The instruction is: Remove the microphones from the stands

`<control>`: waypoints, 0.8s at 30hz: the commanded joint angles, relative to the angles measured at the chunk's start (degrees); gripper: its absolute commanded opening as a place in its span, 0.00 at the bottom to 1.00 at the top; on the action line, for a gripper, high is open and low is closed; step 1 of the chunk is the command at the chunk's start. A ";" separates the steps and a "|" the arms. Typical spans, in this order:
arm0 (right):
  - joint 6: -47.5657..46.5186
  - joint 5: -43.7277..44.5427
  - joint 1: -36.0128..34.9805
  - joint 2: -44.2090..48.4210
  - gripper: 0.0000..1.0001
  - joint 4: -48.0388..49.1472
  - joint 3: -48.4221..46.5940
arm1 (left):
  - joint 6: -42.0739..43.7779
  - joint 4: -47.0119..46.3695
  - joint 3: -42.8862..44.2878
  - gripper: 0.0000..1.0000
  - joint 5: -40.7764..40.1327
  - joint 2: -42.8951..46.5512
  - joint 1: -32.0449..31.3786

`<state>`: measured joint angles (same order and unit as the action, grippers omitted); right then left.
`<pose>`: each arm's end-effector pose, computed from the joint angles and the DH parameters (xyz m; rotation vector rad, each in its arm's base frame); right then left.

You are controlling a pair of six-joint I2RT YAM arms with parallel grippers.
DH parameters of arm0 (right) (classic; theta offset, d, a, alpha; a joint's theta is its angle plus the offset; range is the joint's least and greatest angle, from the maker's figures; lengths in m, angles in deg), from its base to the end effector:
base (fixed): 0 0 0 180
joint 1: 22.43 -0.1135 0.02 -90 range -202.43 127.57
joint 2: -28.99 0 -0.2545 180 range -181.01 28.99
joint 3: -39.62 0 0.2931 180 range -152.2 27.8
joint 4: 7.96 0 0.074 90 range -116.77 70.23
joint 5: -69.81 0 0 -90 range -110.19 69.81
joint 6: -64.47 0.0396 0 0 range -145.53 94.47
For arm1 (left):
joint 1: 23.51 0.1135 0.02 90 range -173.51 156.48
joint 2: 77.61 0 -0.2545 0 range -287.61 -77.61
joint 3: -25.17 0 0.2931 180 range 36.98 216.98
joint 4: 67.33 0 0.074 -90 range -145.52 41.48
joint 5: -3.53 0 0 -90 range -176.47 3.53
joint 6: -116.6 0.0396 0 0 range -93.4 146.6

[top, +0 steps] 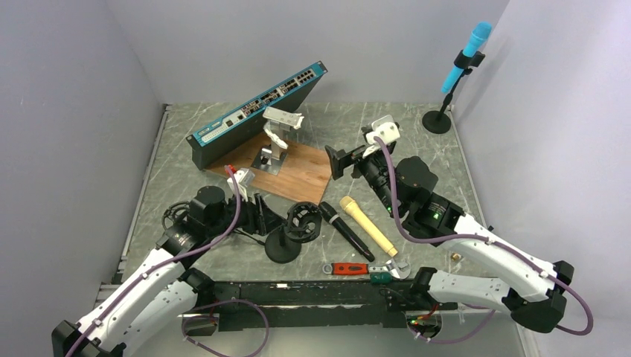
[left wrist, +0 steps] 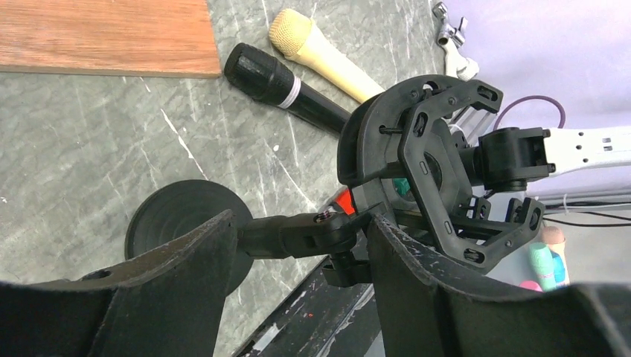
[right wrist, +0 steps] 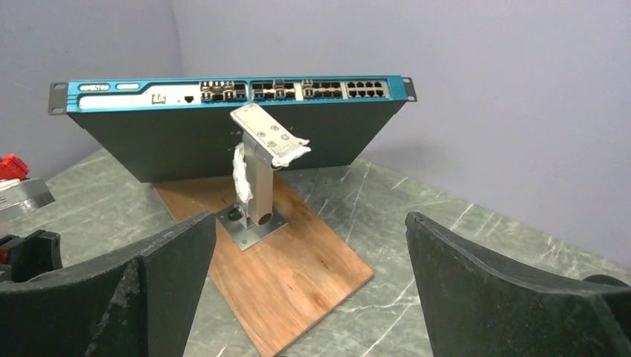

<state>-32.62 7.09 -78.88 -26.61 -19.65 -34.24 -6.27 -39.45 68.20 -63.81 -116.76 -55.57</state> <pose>0.1605 0.2092 0.4278 -0.4210 1.4176 0.3537 0.1750 -0.1276 0.2491 0.2606 2.1196 -1.0962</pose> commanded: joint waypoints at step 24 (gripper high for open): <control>0.57 15.77 5.21 -0.83 1.00 5.10 2.34 | 18.43 19.17 31.33 0.99 -20.05 -2.21 0.01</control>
<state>-34.06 18.31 -77.63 -27.65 -18.93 -34.02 7.74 -20.43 98.63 -79.07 -120.72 -55.57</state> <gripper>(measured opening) 0.997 0.986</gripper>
